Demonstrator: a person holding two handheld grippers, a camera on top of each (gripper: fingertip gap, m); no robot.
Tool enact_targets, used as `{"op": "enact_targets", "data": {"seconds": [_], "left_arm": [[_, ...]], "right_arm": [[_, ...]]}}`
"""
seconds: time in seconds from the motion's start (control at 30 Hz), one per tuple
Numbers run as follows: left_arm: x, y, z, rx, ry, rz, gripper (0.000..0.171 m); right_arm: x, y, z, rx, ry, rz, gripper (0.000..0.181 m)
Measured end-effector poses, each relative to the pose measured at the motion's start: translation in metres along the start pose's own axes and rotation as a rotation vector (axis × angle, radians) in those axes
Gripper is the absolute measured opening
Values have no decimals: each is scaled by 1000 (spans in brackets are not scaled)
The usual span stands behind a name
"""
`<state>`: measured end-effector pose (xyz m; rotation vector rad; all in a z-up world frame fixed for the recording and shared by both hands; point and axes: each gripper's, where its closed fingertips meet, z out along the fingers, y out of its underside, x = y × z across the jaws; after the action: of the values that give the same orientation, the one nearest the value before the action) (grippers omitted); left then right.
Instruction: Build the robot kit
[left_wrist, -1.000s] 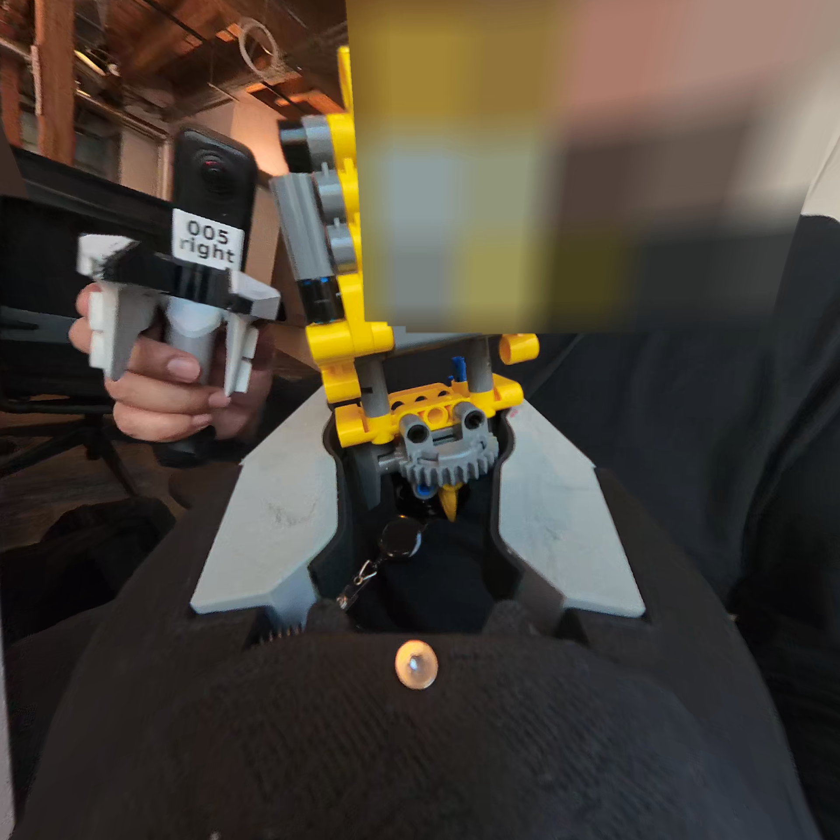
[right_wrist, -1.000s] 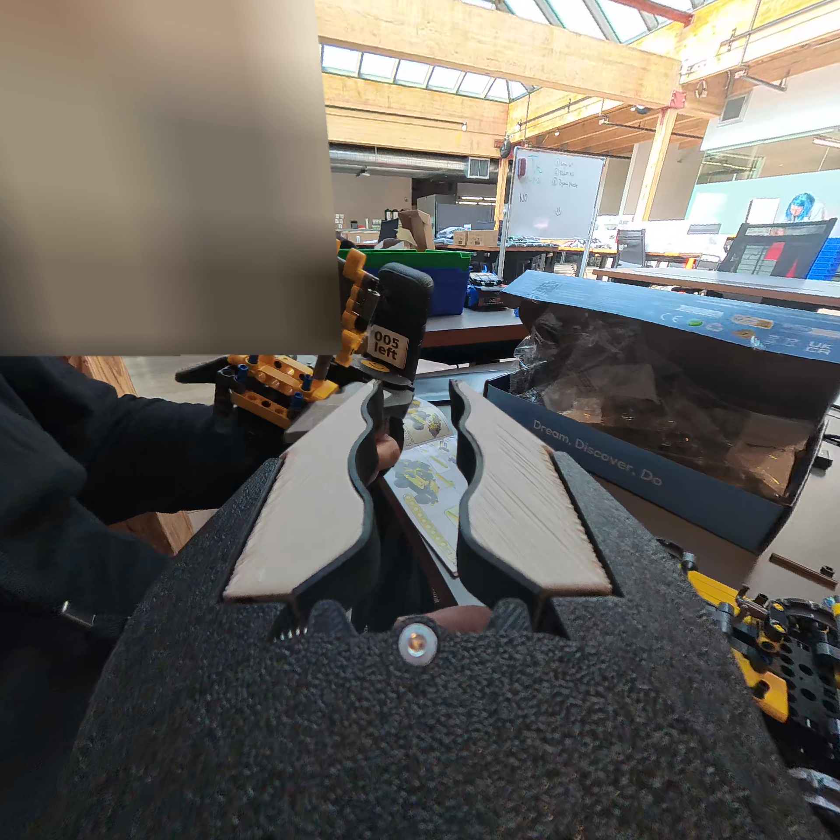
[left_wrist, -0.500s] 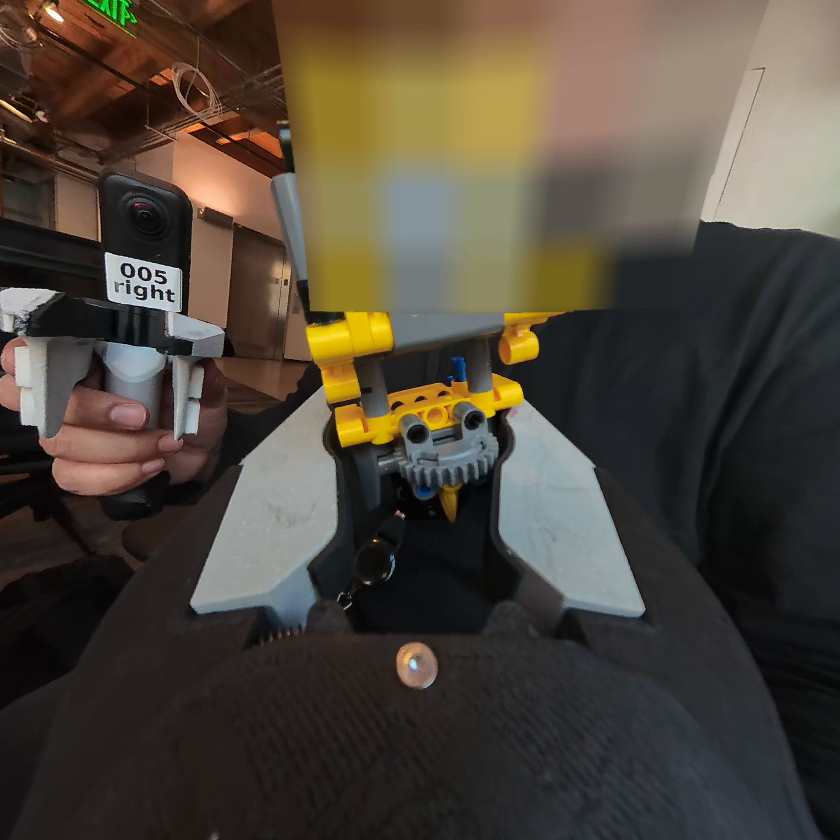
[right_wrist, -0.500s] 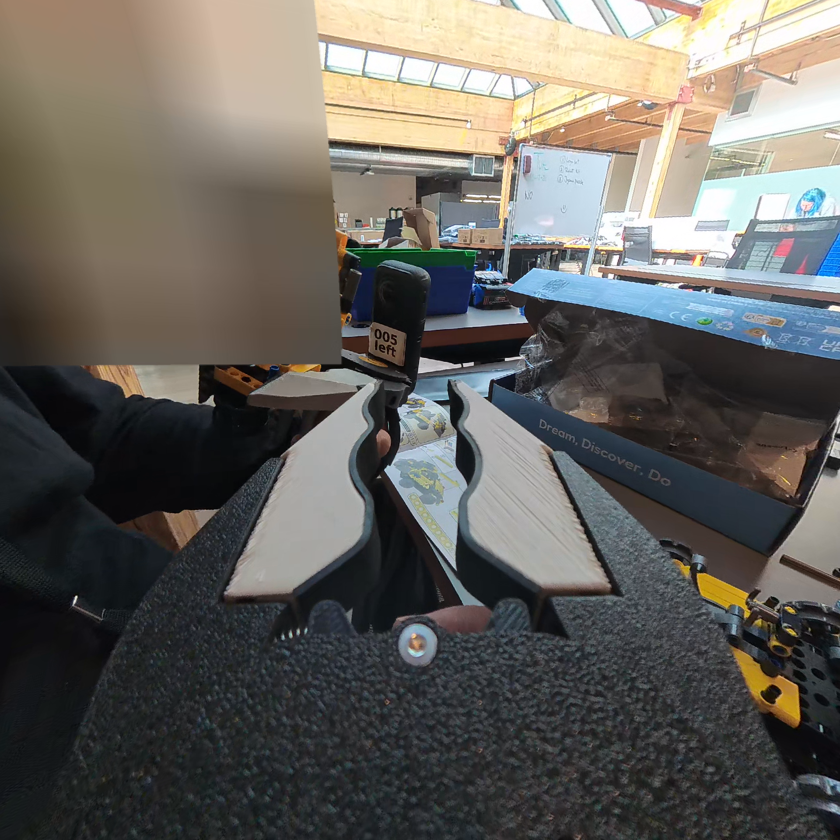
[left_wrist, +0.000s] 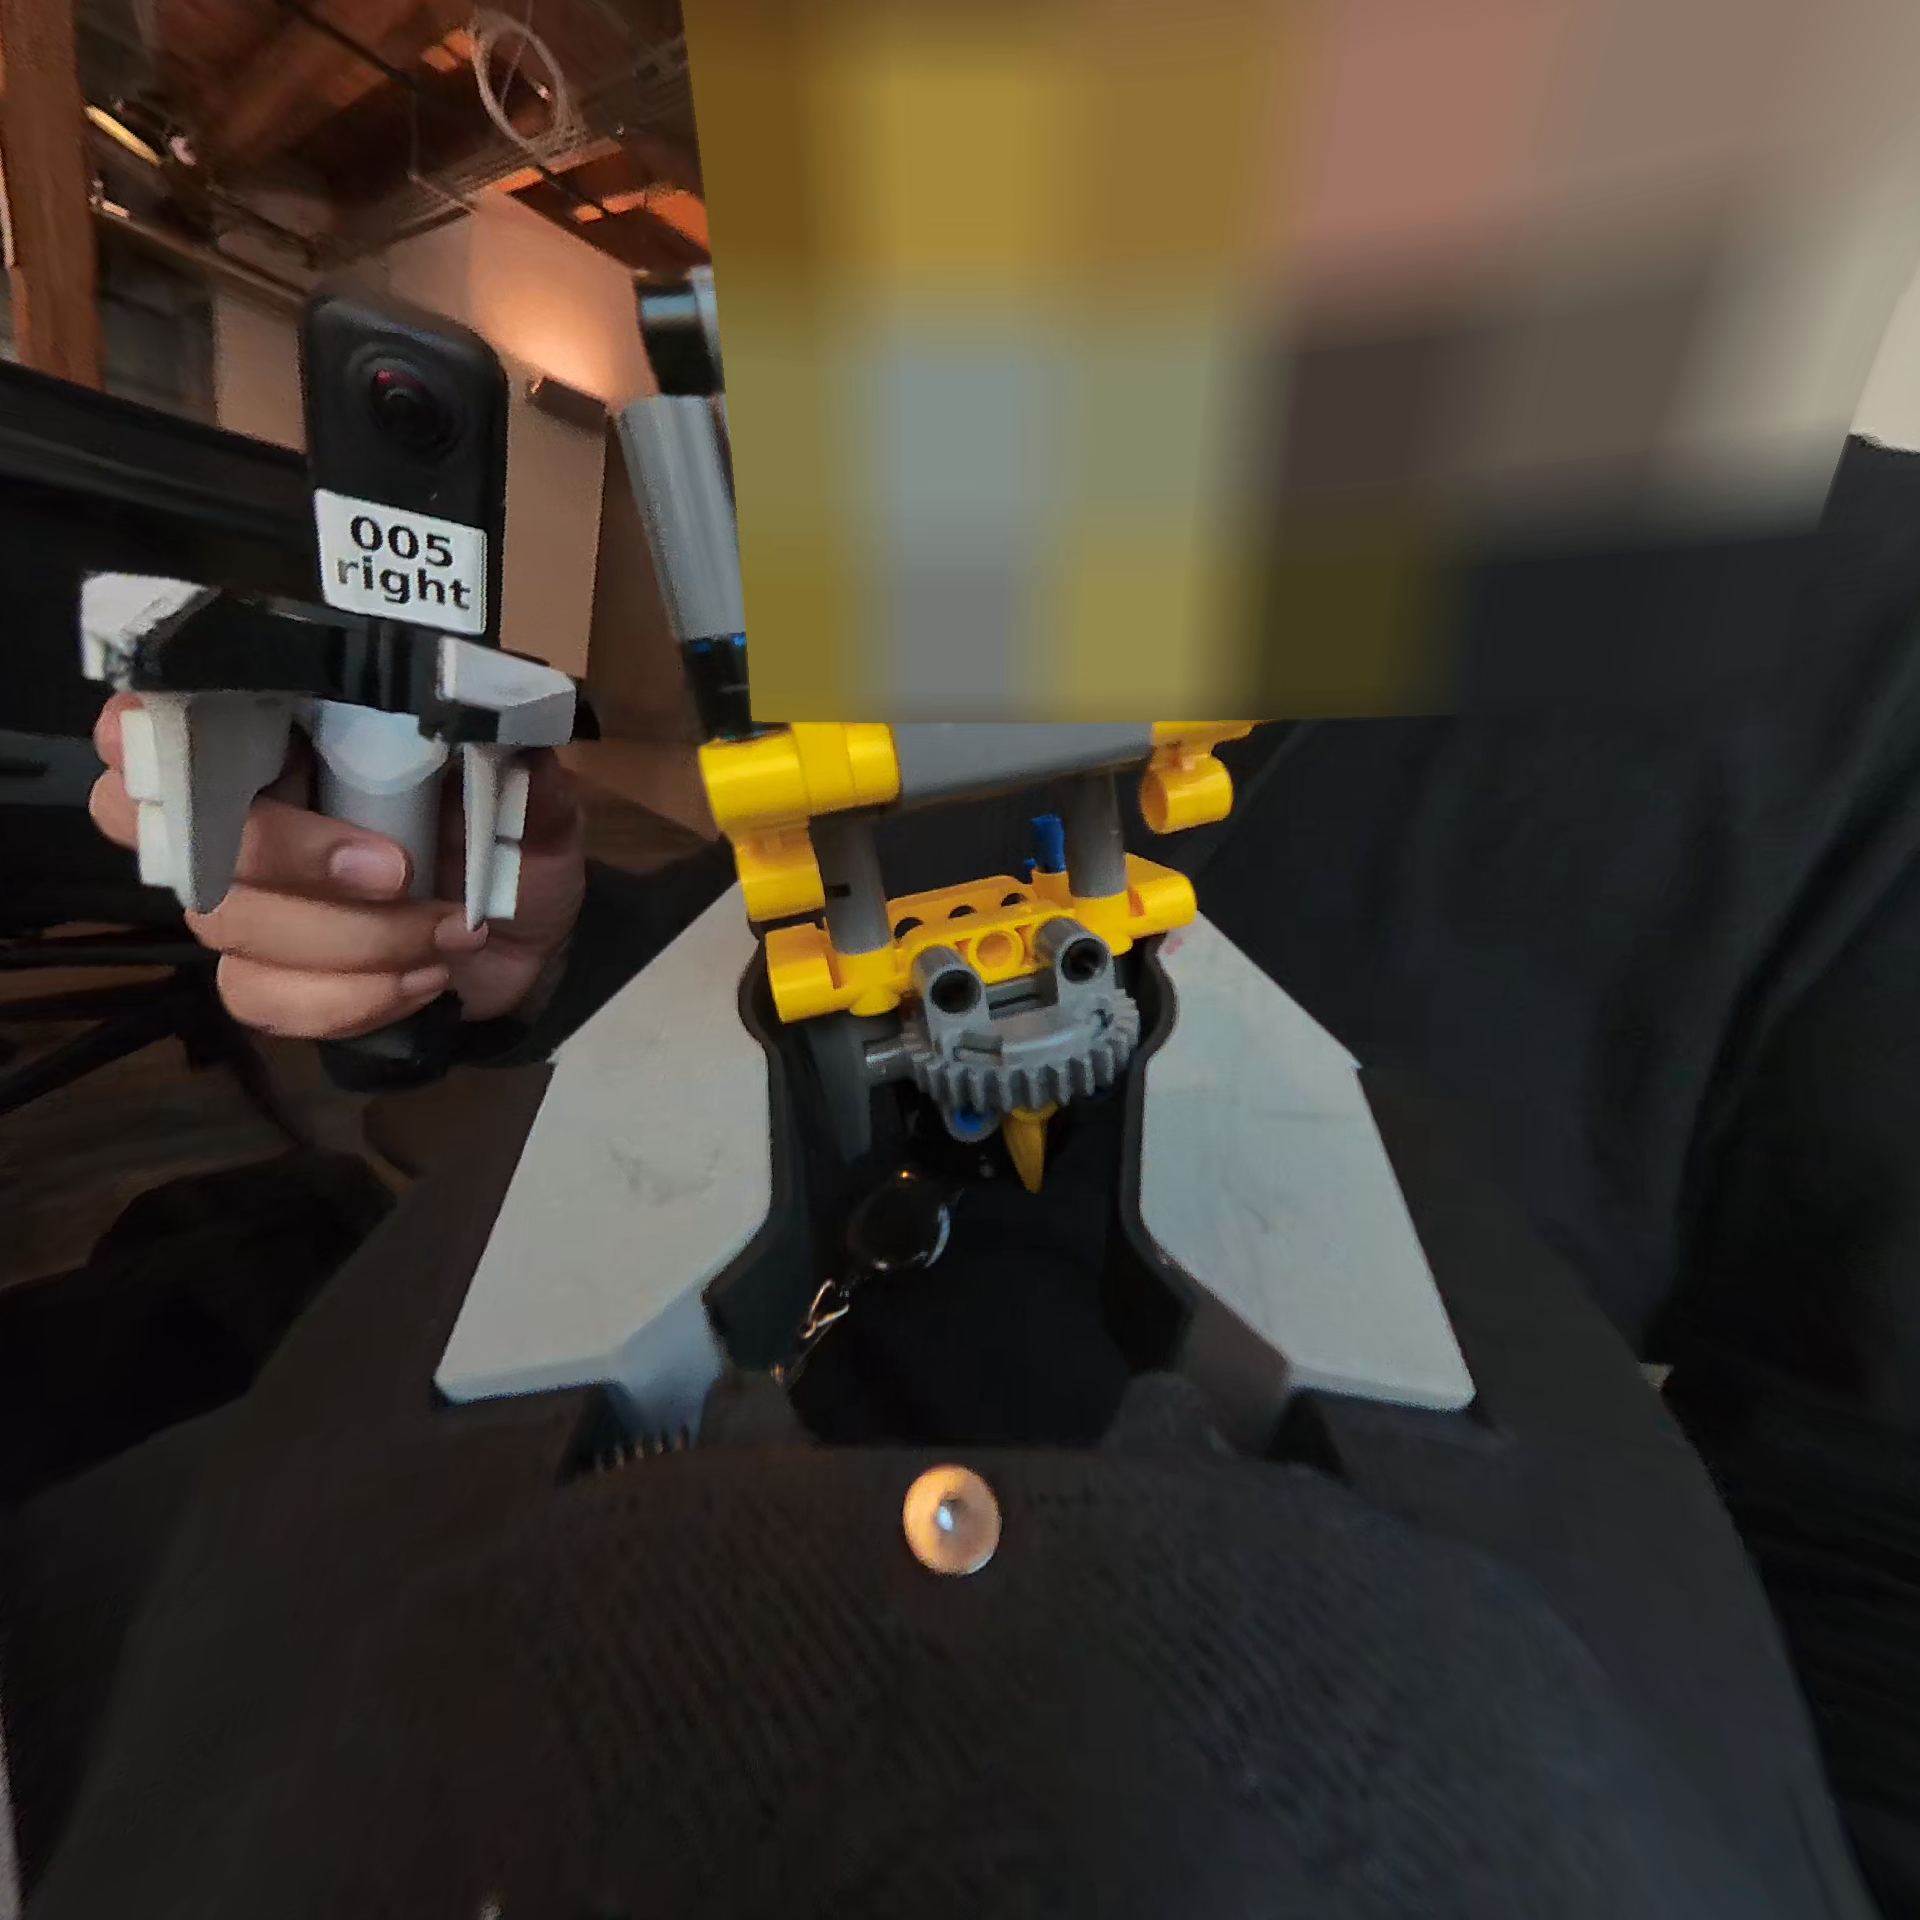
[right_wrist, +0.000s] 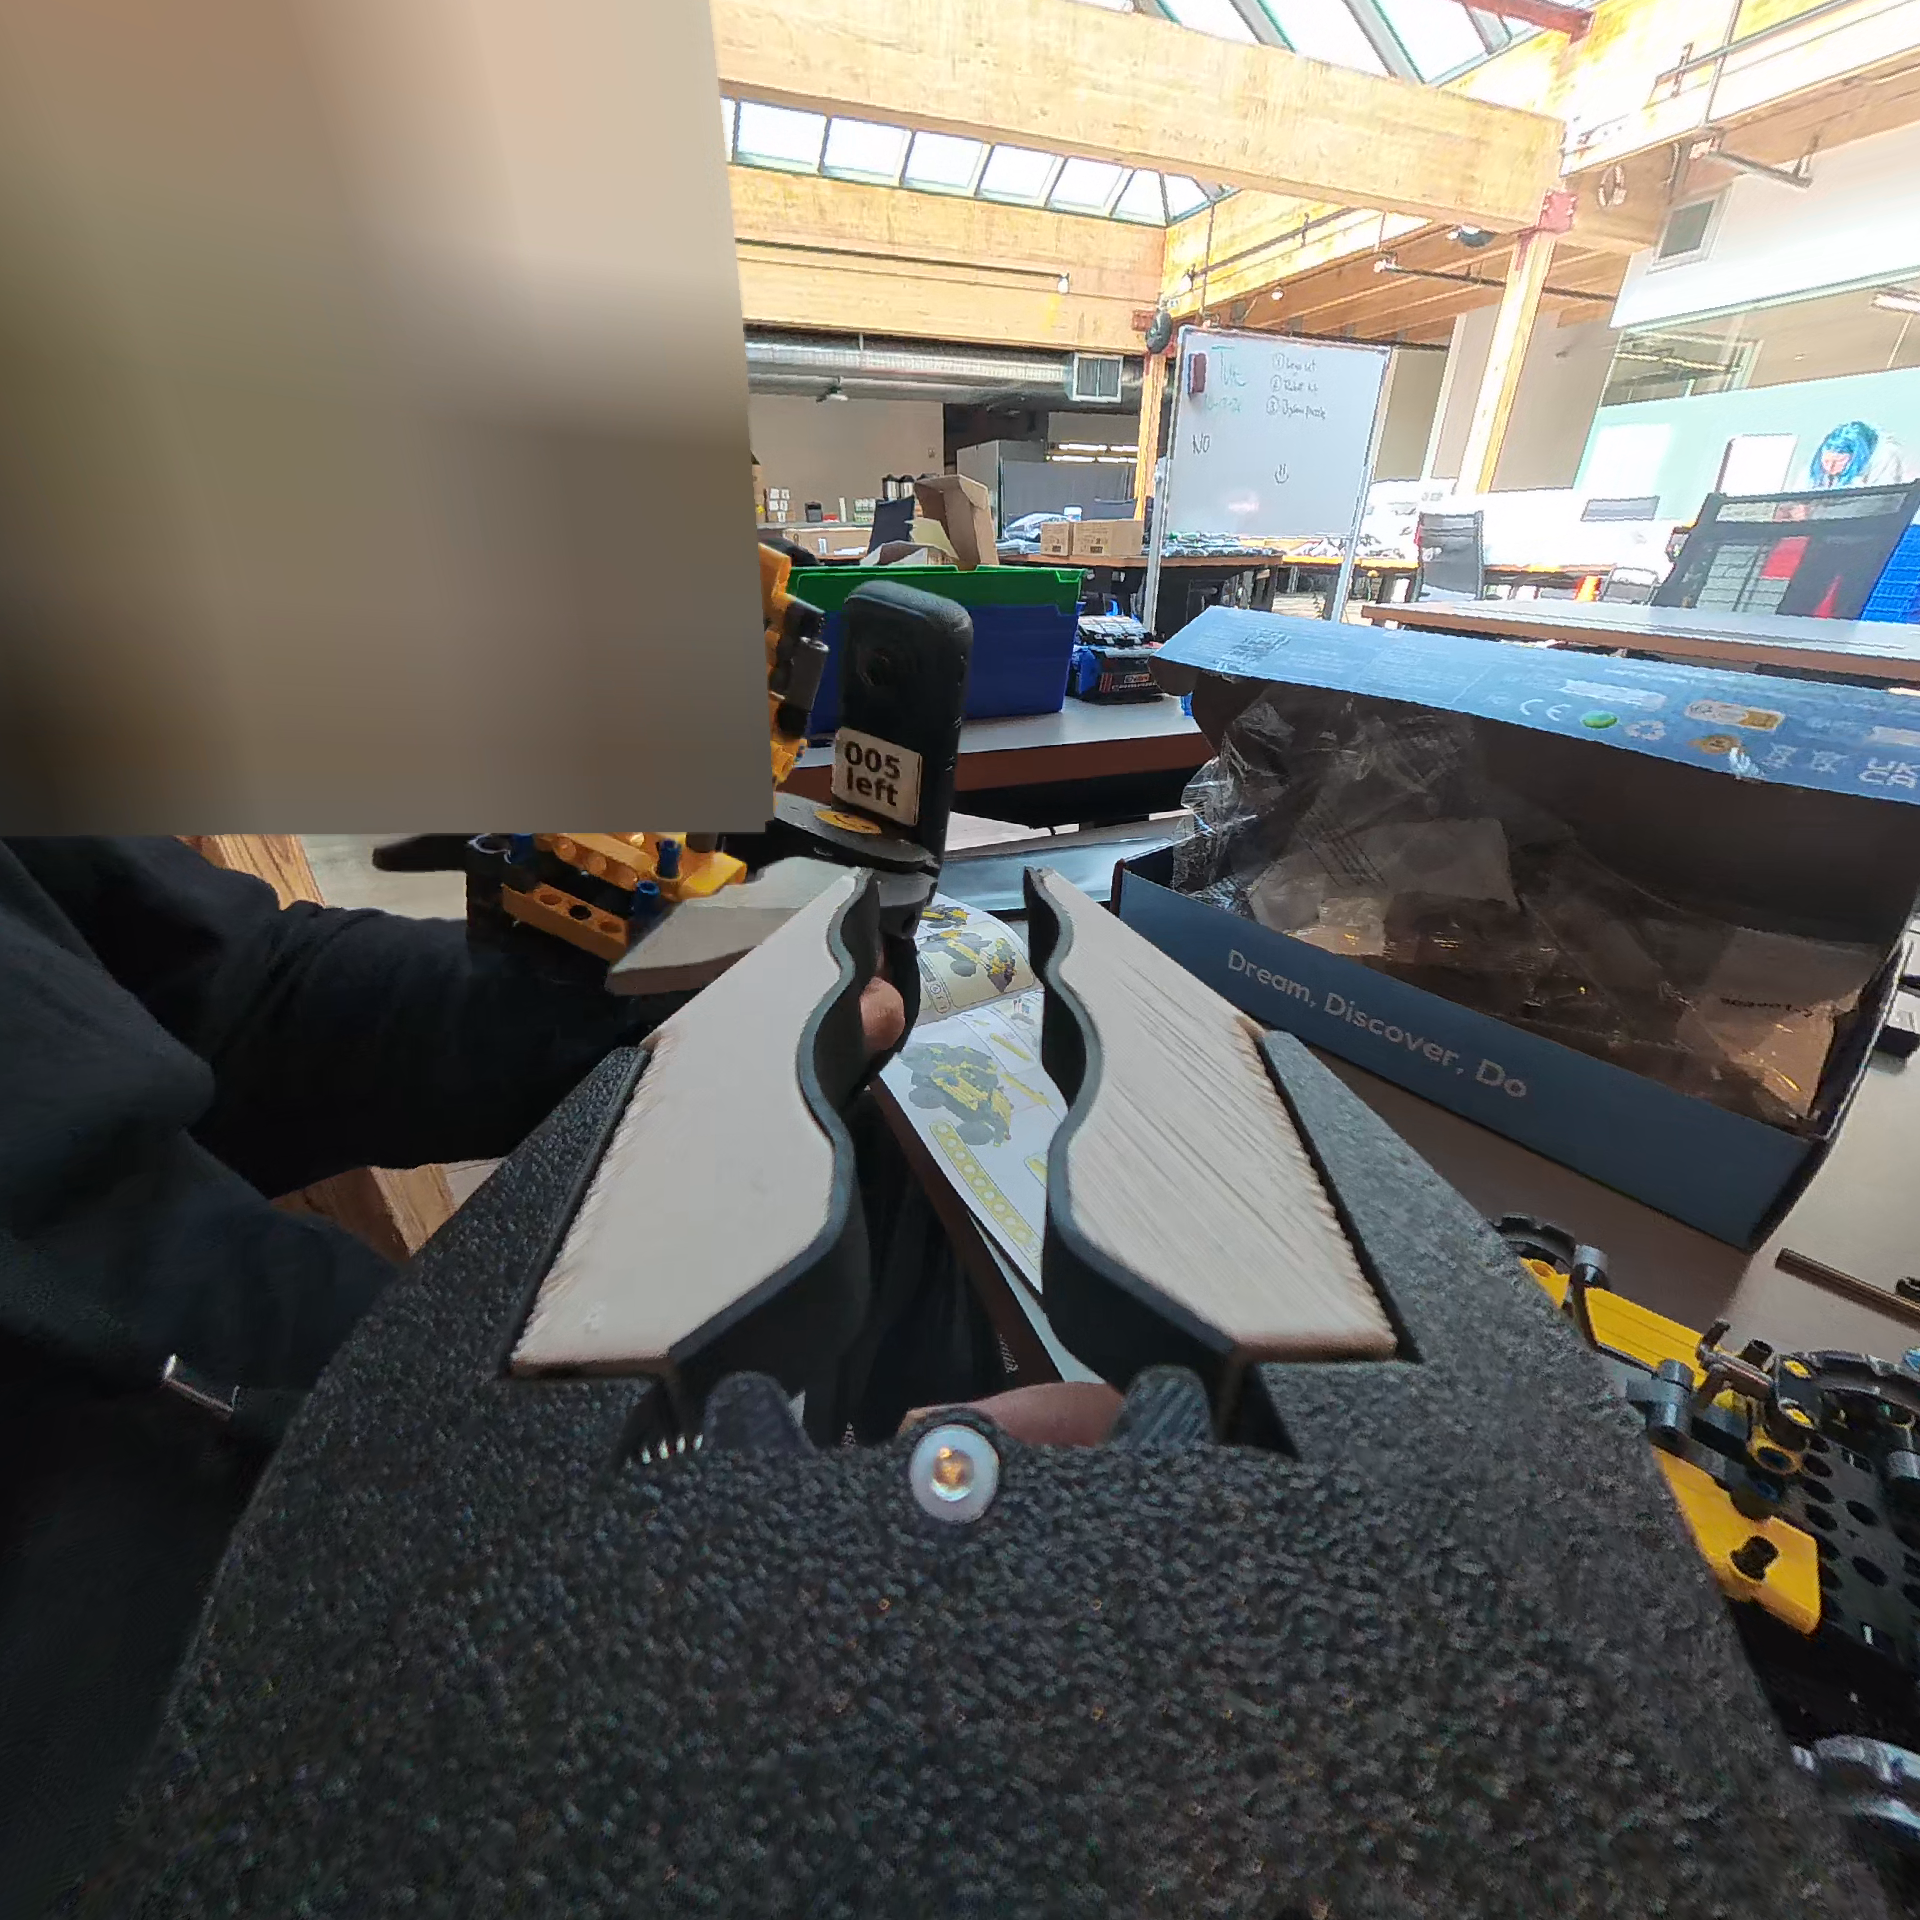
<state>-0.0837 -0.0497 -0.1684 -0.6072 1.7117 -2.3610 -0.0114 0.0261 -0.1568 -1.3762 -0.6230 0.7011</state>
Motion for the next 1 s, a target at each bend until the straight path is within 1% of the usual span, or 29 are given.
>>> {"op": "enact_targets", "data": {"seconds": [0.1,0.17,0.23,0.33,0.43,0.57,0.63,0.73,0.8,0.87,0.93,1.0], "left_arm": [[-5,13,4,-107,-59,27,66],[-3,16,8,-172,-81,79,66],[8,18,14,-220,-55,130,66],[23,19,21,-238,9,176,66],[22,27,23,-281,3,181,66],[-5,33,14,-351,-155,201,66],[-17,28,10,-354,-241,250,66],[-45,15,0,-366,-432,341,66],[-63,4,-5,-342,-554,411,66],[-80,-2,-11,-343,-663,458,66],[-99,-1,-20,-375,-771,467,65],[-116,6,-28,-415,-852,443,65]], "right_arm": [[1,2,-1,3,4,6,27],[1,2,-2,6,7,4,27],[1,3,-4,4,11,3,27],[1,4,-4,8,7,12,27],[-1,2,-5,11,4,8,27],[-2,5,-9,-3,7,-2,28],[0,8,-13,-6,17,-1,28],[5,11,-20,0,40,17,29],[9,13,-25,7,54,32,30],[12,14,-29,24,56,65,32],[14,15,-32,38,56,95,33],[15,17,-34,38,62,101,35]]}}
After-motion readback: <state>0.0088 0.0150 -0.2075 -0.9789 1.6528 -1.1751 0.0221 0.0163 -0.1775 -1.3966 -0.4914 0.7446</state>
